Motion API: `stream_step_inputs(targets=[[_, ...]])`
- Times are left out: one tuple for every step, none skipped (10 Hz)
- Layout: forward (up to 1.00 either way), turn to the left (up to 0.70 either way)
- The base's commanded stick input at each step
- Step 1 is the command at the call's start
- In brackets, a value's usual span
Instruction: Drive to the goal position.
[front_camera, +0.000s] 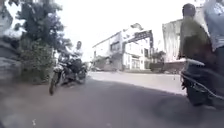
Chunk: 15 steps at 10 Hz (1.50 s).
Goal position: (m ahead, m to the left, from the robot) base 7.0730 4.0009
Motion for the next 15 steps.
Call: stream_step_inputs(targets=[[1.0, -0.4], [1.0, -0.4], [1.0, 0.0], [1.0, 0.0], [1.0, 0.0], [1.0, 0.0], [1.0, 0.0], [1.0, 0.0], [1.0, 0.0], [1.0, 0.0], [1.0, 0.08], [1.0, 0.4], [1.0, 0.4], [1.0, 0.4], [1.0, 0.4]])
